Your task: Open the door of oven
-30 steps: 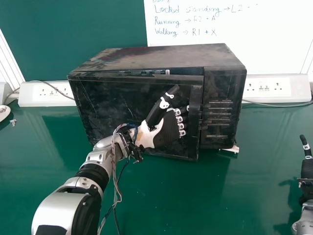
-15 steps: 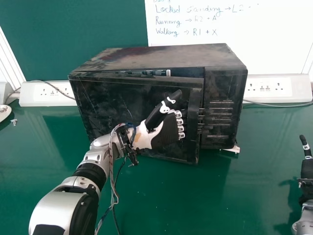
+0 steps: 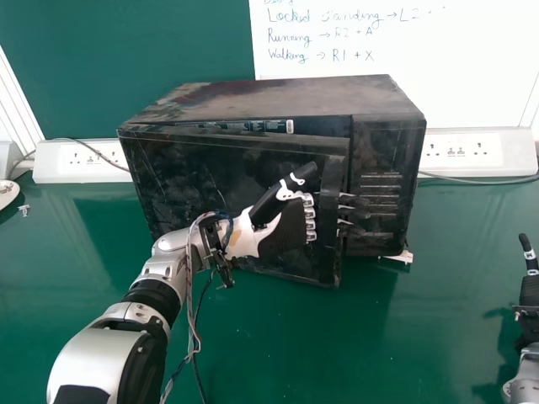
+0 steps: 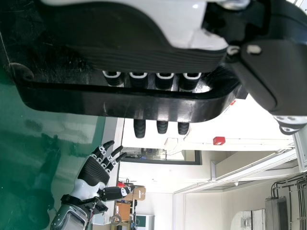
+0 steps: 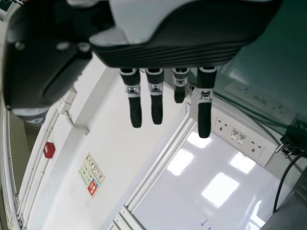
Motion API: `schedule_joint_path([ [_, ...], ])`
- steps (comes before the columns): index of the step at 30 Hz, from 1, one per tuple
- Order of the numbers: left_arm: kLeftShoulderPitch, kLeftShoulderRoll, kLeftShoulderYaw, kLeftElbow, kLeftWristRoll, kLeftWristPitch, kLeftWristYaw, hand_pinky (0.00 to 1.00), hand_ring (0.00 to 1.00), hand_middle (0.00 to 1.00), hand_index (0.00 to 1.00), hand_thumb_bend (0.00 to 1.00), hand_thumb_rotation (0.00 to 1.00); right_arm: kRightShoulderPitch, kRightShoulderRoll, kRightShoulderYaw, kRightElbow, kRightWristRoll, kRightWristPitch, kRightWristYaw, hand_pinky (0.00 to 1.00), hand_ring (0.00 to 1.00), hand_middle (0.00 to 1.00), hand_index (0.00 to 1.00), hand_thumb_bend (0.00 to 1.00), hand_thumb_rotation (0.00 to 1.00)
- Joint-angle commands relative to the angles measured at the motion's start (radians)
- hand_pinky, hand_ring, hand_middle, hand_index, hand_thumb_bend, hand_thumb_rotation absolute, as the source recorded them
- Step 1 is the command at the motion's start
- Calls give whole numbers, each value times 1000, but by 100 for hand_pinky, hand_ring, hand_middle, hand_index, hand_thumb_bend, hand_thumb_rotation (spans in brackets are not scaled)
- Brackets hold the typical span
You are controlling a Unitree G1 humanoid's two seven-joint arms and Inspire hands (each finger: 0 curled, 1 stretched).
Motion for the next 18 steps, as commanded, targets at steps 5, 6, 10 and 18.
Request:
schedule_joint_path([
  [5, -10, 9, -15, 12, 13, -14, -31, 54, 72, 81, 78, 91, 92, -24, 13, -4, -13, 4, -17, -22, 60, 73, 83, 81, 100, 92],
  [6, -11, 10, -16, 12, 13, -16, -37, 54, 71, 80, 78, 91, 92, -25, 14, -5, -13, 4, -17, -25, 60, 73, 83, 81, 100, 92],
  [10, -13, 19, -18, 13, 15, -23, -53, 52, 67, 77, 78, 91, 91, -26, 15, -3, -15, 3, -19, -41, 59, 71, 82, 80, 100, 93],
  [18, -21, 41, -20, 10, 13, -59, -117, 46, 58, 67, 71, 91, 83, -26, 15, -1, -20, 1, -18, -58, 57, 68, 79, 79, 100, 93],
])
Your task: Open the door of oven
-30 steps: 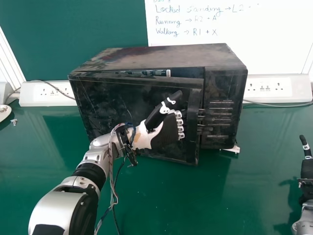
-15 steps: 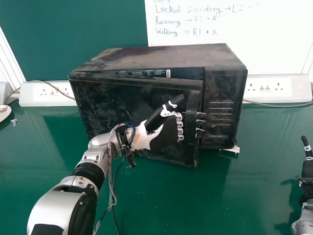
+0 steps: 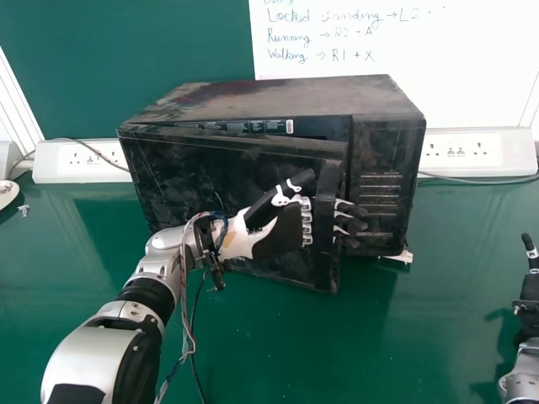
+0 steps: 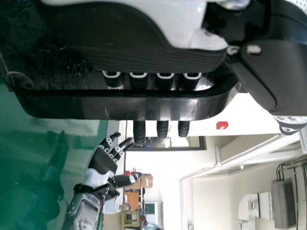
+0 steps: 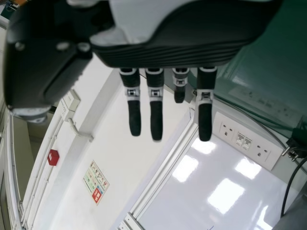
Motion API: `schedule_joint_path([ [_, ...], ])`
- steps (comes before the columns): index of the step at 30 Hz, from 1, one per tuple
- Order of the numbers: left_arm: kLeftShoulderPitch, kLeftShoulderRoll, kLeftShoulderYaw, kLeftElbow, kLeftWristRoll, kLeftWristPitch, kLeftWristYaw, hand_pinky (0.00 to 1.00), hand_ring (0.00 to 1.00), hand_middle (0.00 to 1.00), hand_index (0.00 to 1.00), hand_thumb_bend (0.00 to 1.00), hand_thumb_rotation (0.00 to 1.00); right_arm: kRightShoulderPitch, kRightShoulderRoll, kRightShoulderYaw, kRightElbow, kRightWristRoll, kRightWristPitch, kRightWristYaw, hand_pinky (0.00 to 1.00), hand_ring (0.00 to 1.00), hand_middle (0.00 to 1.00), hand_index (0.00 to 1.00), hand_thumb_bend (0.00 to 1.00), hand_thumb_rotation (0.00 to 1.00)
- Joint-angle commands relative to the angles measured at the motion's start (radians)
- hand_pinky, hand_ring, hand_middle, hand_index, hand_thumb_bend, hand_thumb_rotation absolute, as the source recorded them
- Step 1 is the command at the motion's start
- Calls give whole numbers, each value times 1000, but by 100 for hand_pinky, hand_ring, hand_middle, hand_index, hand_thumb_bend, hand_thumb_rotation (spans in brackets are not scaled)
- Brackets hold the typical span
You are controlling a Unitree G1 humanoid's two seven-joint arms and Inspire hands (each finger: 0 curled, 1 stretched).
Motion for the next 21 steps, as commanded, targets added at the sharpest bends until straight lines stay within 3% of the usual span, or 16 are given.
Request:
schedule_joint_path([
  [1, -21, 11, -5, 7, 4, -12, -29, 46, 57, 67, 70, 92, 82, -9, 4, 1, -7, -2, -2, -3, 57, 68, 79, 79, 100, 93],
  [7, -28, 29, -7, 4, 7, -28, -71, 46, 58, 67, 70, 93, 79, -9, 2, 0, -4, -2, -2, -3, 54, 65, 77, 78, 100, 92],
  [12, -25, 52, -26, -11, 30, -112, -95, 45, 56, 66, 70, 95, 84, -10, 4, 2, -7, -6, -6, -13, 51, 64, 75, 76, 100, 92],
  [16, -30, 63, -18, -14, 13, -96, -163, 46, 55, 66, 71, 95, 78, -13, 0, 2, 2, -8, -6, -23, 50, 62, 73, 76, 100, 93],
  [21, -29, 71, -10, -31, 0, -117, -212, 44, 55, 67, 72, 95, 79, -8, -1, 11, -3, -19, -11, -29, 49, 60, 74, 76, 100, 92],
])
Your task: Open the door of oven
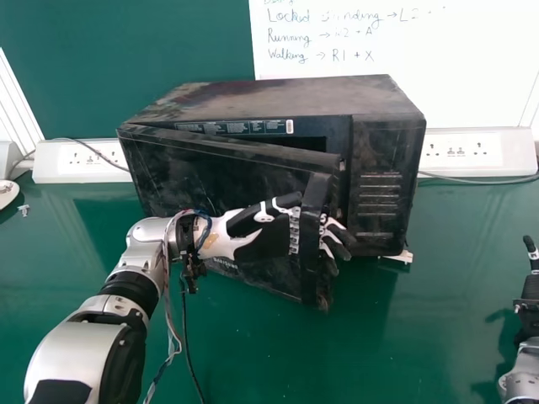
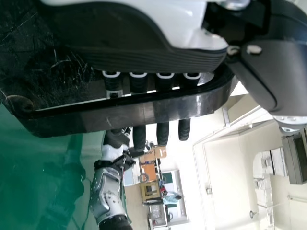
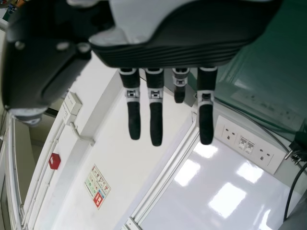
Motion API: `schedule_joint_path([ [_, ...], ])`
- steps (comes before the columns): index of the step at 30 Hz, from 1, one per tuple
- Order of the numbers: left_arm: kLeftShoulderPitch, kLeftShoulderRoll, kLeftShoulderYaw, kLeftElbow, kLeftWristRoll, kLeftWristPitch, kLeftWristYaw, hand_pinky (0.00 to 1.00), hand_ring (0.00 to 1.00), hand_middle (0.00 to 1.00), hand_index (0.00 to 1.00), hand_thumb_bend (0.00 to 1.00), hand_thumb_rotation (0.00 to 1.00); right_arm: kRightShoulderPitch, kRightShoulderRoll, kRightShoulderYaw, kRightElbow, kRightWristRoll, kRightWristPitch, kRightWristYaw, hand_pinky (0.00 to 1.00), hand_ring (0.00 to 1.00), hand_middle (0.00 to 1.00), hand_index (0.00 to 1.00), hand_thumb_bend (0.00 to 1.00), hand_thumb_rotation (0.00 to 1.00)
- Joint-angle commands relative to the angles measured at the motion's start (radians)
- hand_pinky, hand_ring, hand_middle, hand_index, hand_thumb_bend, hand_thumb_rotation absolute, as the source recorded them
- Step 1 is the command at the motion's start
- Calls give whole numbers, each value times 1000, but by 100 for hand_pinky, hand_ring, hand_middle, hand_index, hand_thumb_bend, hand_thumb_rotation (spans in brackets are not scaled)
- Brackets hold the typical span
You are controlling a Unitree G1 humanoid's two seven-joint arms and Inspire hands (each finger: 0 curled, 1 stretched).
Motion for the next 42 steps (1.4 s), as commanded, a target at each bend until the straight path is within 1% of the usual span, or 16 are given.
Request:
schedule_joint_path([
  [1, -21, 11, 6, -23, -25, -13, -37, 44, 55, 68, 72, 95, 79, -6, -1, 8, -3, -13, -11, -4, 49, 60, 74, 76, 100, 92],
  [5, -27, 19, 11, -29, -46, 4, -100, 44, 57, 70, 74, 88, 75, -8, 0, 7, -2, -14, -11, -10, 47, 59, 70, 72, 100, 89],
  [10, -21, 37, -23, -59, -106, 74, -107, 46, 56, 66, 75, 83, 66, -8, 1, 5, -2, -18, -14, -11, 47, 58, 70, 71, 100, 90],
  [11, -17, 41, -33, -71, -122, 77, -107, 46, 56, 66, 75, 83, 66, -7, 1, 4, -1, -16, -13, -6, 47, 58, 70, 72, 100, 89],
  [14, -11, 53, -92, -105, -196, 167, -107, 44, 56, 67, 76, 81, 62, -6, -3, 6, 4, -20, -14, 1, 48, 58, 70, 72, 100, 88],
  [16, -4, 67, -120, -124, -224, 173, -107, 43, 55, 67, 76, 84, 61, -6, -4, 6, 4, -21, -13, 0, 47, 57, 70, 72, 100, 87],
  [20, 13, 96, -163, -158, -269, 113, -107, 41, 52, 66, 77, 85, 64, -5, -3, 6, 1, -22, -12, -4, 46, 56, 69, 72, 100, 88],
  [21, 17, 101, -178, -168, -283, 96, -107, 42, 54, 67, 77, 84, 66, -5, -4, 6, 2, -22, -12, -3, 46, 56, 70, 72, 100, 88],
  [24, 40, 103, -216, -206, -358, -14, -107, 47, 54, 60, 81, 81, 80, -5, -3, 5, 2, -23, -11, -7, 46, 56, 69, 71, 100, 87],
  [25, 43, 109, -236, -215, -376, -29, -107, 47, 53, 58, 82, 82, 85, -5, -3, 4, 1, -23, -11, -7, 47, 56, 69, 71, 100, 87],
  [28, 53, 134, -291, -249, -424, -12, -107, 41, 48, 55, 82, 84, 83, -5, -5, 4, 5, -24, -10, -3, 47, 56, 70, 73, 100, 88],
  [29, 60, 140, -301, -263, -441, -14, -107, 37, 44, 54, 81, 83, 83, -6, -4, 5, 3, -24, -10, -6, 46, 56, 70, 72, 100, 88],
  [33, 78, 162, -345, -333, -505, -50, -107, 28, 37, 48, 79, 76, 86, -7, -4, 3, 6, -24, -11, -5, 46, 55, 69, 71, 100, 88],
  [39, 93, 201, -375, -408, -560, -95, -107, 26, 33, 41, 75, 71, 87, -9, -7, -2, 10, -18, -2, -2, 46, 56, 68, 71, 100, 87],
  [40, 97, 208, -375, -416, -564, -93, -107, 23, 31, 39, 74, 71, 87, -9, -6, -2, 8, -17, -1, 0, 46, 56, 69, 72, 100, 88],
  [42, 105, 218, -373, -424, -582, -47, -107, 20, 28, 39, 72, 74, 84, -8, -6, -3, 8, -16, 1, 5, 46, 56, 69, 72, 100, 88],
])
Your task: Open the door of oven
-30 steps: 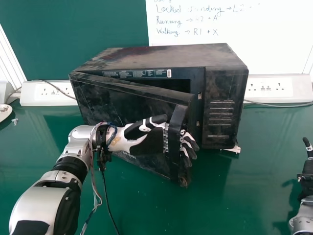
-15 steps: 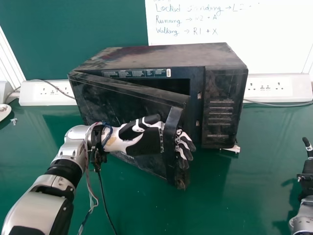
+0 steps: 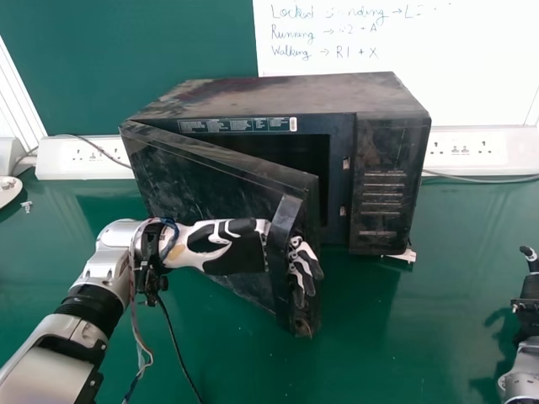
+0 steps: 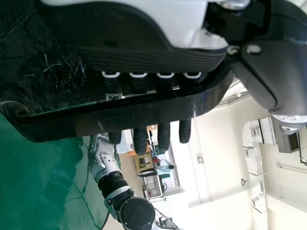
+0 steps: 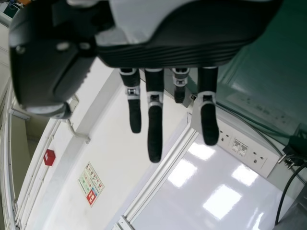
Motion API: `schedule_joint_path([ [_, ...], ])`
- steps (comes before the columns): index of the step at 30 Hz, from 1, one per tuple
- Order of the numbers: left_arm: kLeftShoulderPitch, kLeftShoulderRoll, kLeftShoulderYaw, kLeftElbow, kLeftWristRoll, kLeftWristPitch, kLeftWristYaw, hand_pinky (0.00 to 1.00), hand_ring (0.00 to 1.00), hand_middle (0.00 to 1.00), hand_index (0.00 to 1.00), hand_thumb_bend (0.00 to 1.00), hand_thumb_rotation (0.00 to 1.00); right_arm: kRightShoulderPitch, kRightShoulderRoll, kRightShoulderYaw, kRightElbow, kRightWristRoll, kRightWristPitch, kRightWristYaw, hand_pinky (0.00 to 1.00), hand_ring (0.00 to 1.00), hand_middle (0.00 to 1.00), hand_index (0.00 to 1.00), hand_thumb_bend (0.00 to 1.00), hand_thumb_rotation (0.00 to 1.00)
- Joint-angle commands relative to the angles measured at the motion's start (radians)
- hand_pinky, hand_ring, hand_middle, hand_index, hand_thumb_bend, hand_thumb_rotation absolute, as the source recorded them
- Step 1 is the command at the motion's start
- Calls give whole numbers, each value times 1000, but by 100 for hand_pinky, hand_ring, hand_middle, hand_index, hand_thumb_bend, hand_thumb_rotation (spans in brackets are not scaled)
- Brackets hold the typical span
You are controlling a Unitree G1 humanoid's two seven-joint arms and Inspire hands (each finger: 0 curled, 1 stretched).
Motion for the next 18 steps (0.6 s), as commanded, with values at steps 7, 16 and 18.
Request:
schedule_joint_path([
  [7, -39, 69, 22, -128, -138, -42, -12, 26, 34, 44, 68, 92, 91, -9, -6, -3, 9, 4, 0, 14, 45, 56, 69, 72, 100, 87],
  [16, 27, 83, 116, -157, -188, -27, -12, 18, 26, 36, 57, 93, 96, -11, -9, 0, 17, -3, -6, 7, 45, 56, 70, 72, 100, 87],
  [18, 41, 81, 158, -164, -216, 20, -12, 22, 29, 38, 57, 95, 93, -12, -10, 0, 19, -3, -4, 10, 45, 56, 70, 72, 100, 86],
])
